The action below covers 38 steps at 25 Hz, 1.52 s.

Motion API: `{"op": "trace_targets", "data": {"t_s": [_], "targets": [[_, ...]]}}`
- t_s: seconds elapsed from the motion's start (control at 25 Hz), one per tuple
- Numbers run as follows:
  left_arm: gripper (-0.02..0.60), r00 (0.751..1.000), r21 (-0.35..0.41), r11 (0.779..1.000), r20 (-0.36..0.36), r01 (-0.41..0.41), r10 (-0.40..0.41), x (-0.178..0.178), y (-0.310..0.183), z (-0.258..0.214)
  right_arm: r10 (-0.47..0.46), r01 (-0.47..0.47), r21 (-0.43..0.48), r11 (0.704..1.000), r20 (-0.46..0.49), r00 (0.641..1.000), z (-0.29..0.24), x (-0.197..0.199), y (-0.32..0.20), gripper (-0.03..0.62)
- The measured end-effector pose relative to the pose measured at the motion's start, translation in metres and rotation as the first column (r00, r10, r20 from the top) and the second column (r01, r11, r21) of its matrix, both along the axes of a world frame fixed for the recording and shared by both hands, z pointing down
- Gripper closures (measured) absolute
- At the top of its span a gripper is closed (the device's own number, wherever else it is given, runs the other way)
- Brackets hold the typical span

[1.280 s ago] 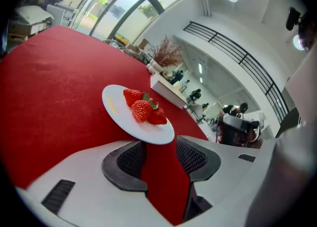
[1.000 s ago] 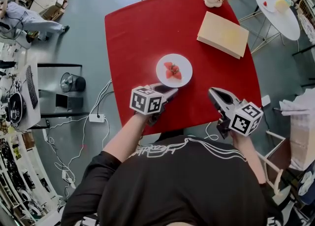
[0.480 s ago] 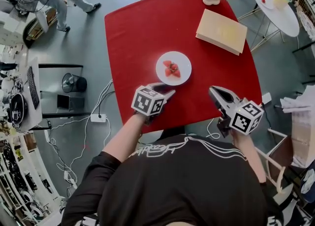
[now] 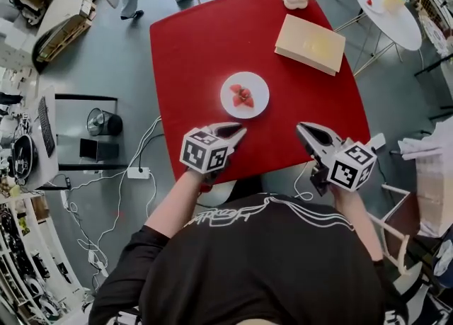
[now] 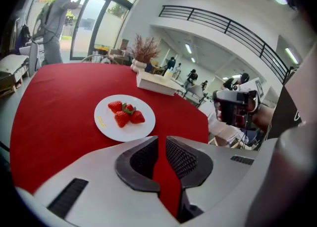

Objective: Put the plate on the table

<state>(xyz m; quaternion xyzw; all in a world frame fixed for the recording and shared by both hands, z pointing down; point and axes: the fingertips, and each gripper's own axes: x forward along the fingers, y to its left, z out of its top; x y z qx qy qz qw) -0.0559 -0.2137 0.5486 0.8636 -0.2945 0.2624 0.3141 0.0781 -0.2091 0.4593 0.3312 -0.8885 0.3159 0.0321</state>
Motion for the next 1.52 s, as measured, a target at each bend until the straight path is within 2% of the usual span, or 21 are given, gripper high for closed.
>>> {"op": "trace_targets", "data": {"t_s": [0.04,0.16,0.4,0.64,0.88,1.04,1.24,1.4,1.52], "targets": [[0.54,1.0,0.021,1.0,-0.021,-0.003,0.003,0.004,0.004,-0.009,-0.005,0.005,0.009,1.0,-0.005,1.0,-0.004,0.0,0.003,0.586],[0.569,0.995,0.071,0.997,-0.098,-0.013,0.02,0.017,0.018,-0.039,-0.027,0.029,0.043,0.999,-0.033,0.999,-0.015,-0.001,0.013,0.586],[0.574,0.964,0.153,0.988,-0.258,-0.027,0.066,0.04,0.057,-0.107,-0.092,0.097,0.116,0.989,-0.046,0.995,-0.048,-0.009,0.046,0.586],[0.574,0.924,0.255,0.967,-0.369,-0.003,0.1,0.052,0.1,-0.167,-0.159,0.159,0.182,0.97,-0.013,0.987,-0.086,-0.016,0.084,0.586],[0.574,0.885,0.26,0.965,-0.458,0.041,0.086,0.058,0.148,-0.194,-0.216,0.211,0.222,0.952,0.001,0.976,-0.102,-0.021,0.124,0.586],[0.574,0.885,0.295,0.954,-0.454,0.046,0.098,0.061,0.176,-0.208,-0.239,0.236,0.239,0.942,-0.018,0.971,-0.102,-0.022,0.147,0.586],[0.574,0.925,0.378,0.926,-0.355,0.013,0.132,0.067,0.211,-0.213,-0.257,0.253,0.267,0.93,-0.021,0.966,-0.103,-0.022,0.177,0.586],[0.574,0.959,0.418,0.908,-0.261,0.012,0.107,0.068,0.227,-0.204,-0.27,0.273,0.294,0.916,-0.053,0.961,-0.102,-0.024,0.198,0.586],[0.574,0.963,0.419,0.908,-0.248,0.009,0.105,0.07,0.239,-0.201,-0.276,0.284,0.315,0.906,-0.071,0.958,-0.106,-0.022,0.208,0.586]]}}
